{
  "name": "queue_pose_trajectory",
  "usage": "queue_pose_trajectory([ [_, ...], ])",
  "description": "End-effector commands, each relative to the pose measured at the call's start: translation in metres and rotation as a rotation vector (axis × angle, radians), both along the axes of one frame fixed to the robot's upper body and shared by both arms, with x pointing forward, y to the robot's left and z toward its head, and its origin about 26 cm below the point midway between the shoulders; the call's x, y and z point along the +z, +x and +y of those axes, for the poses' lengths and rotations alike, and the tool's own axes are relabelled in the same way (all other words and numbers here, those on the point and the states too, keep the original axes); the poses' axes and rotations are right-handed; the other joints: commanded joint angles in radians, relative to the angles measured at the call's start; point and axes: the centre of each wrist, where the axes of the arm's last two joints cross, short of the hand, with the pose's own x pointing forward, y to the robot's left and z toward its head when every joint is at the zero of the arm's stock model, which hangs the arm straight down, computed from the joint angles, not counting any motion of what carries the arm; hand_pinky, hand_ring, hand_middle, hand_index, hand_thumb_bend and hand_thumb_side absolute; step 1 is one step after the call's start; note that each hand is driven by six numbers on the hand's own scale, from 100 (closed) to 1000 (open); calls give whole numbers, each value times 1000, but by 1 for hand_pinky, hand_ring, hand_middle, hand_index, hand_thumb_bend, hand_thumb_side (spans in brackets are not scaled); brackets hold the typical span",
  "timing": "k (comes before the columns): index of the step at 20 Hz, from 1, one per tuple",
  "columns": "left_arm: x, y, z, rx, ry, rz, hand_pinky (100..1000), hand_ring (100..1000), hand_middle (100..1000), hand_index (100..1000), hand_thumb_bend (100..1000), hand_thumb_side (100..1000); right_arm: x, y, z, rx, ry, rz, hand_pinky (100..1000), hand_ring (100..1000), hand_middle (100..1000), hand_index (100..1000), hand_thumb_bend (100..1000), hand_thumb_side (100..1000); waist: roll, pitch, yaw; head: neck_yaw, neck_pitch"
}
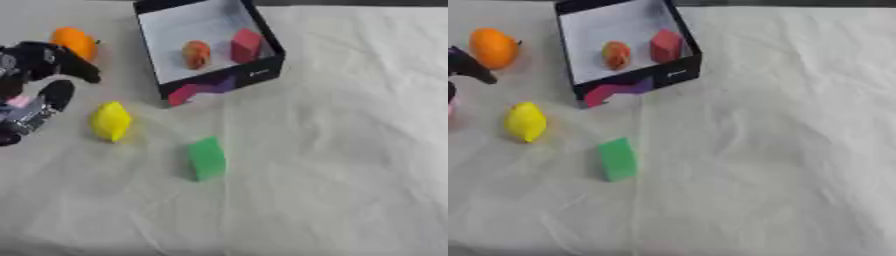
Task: Pick up objects on the table and place them in the box.
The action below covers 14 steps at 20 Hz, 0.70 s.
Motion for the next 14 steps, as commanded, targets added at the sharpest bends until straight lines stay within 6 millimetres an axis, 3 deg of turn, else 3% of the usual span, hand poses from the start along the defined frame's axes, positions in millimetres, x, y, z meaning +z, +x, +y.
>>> queue_pose_trajectory([
  [1,13,-3,-6,-19,86,-12,871,750,664,765,100,587,9,-2,-3,-13,-21,-16,817,818,712,920,100,659,16,-13,2,-3,4],
  [4,17,-2,-17,-36,146,-4,882,749,663,763,100,508,9,-2,-3,-13,-24,-11,818,818,711,920,100,659,17,-14,6,-4,8],
  [12,18,-1,-43,-119,352,-22,909,757,679,754,100,122,11,-2,-3,-17,-20,-9,819,816,708,919,100,653,21,-18,22,-11,17],
  [14,18,-2,-47,-138,398,-38,909,760,683,757,134,118,11,-2,-3,-17,-21,-5,819,816,708,918,100,657,23,-19,24,-12,18],
])
